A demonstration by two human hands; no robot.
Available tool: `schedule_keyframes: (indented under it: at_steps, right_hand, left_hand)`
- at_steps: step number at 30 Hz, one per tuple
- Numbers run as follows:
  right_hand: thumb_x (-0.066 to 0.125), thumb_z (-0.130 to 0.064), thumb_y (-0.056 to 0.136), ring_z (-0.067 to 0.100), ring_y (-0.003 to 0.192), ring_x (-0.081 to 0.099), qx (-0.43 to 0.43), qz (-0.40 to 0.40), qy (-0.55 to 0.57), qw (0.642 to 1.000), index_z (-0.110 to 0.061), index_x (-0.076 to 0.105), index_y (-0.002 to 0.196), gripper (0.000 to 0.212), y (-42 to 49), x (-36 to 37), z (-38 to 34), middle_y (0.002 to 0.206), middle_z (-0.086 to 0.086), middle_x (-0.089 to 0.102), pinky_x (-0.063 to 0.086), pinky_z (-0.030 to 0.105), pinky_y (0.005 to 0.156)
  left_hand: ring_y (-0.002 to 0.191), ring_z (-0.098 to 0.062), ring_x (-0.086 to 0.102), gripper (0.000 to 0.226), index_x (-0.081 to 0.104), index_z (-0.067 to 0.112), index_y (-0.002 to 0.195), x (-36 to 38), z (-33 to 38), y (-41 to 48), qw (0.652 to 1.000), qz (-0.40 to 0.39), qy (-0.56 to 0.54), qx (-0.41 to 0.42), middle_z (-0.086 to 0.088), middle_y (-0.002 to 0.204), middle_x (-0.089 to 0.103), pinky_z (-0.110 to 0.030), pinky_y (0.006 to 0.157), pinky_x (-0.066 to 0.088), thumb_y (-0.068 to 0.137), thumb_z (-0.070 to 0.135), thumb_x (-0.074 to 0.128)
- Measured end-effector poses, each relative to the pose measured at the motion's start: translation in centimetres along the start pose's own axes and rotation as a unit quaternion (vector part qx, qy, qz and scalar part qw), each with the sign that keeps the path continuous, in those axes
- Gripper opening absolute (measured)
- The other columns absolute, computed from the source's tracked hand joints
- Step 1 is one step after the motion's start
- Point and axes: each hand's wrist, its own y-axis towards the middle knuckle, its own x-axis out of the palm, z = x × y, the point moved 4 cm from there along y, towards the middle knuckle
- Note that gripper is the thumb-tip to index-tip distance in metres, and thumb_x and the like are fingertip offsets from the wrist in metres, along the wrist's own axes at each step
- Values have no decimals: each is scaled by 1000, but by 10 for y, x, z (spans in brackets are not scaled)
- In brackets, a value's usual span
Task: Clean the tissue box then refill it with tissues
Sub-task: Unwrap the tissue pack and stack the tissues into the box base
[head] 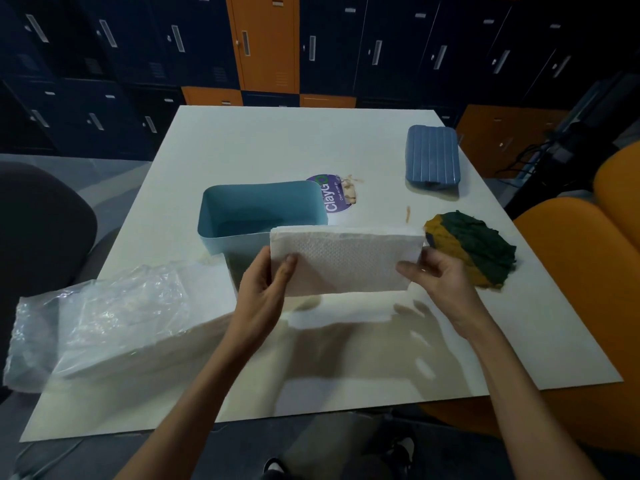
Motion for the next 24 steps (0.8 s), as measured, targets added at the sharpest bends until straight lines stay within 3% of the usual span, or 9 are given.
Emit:
schedule_keyframes:
  at_steps: [6,9,12,15,18,21,23,24]
  right_hand:
    - [62,-1,86,8,98,63,-19,19,-82,996,-26,61,100,28,-15,16,35,100,-5,69,52,30,81]
    - [59,-3,90,4,99,61,-14,31,-67,997,-32,58,101,31,-20,24,39,102,-8,67,51,20,77]
    - [56,-9,94,4,99,61,2,19,-69,997,-32,57,103,25,-19,28,36,102,-9,66,50,16,75]
    - [55,-9,95,15,90,63,-4,22,-51,998,-23,61,96,16,-13,25,8,95,1,68,50,31,76]
    - [55,-9,94,11,92,65,-17,13,0,1000,-22,64,97,16,7,25,-50,98,0,69,52,31,79]
    - [58,-15,92,20,102,62,-12,-21,-12,1000,-17,64,101,11,47,44,-102,108,4,67,53,39,87]
    - [58,-20,91,20,92,62,19,-27,-59,998,-7,65,99,17,77,64,-117,101,5,65,54,36,79]
    - [58,-22,90,19,84,61,37,-34,-96,994,0,65,98,25,91,75,-119,93,6,64,52,34,71]
  left_hand:
    - [99,-5,58,27,49,20,120,1,-33,-18,997,-3,74,-12,13,108,61,-27,84,53,95,28,51]
    - [94,-5,55,27,49,22,118,-3,-39,-21,996,20,85,-18,19,101,59,-24,82,48,90,23,47]
    - [88,3,52,22,47,19,116,1,-39,-23,993,14,118,-19,12,101,57,-23,77,43,96,27,43]
    - [81,7,55,7,48,17,109,3,-7,-19,993,24,117,3,5,98,57,-14,69,46,102,18,46]
    - [81,-1,59,6,56,18,101,-16,56,5,994,46,86,39,6,94,63,-17,68,49,99,14,52]
    - [95,-17,65,14,61,14,107,-57,94,54,997,42,51,-38,-5,106,67,-31,81,55,96,21,58]
    - [100,-23,63,22,63,11,110,-84,101,84,990,41,73,-113,-9,111,65,-38,87,55,94,27,61]
    - [96,-23,62,24,64,9,108,-95,98,96,983,42,113,-137,-11,109,64,-35,83,55,93,28,62]
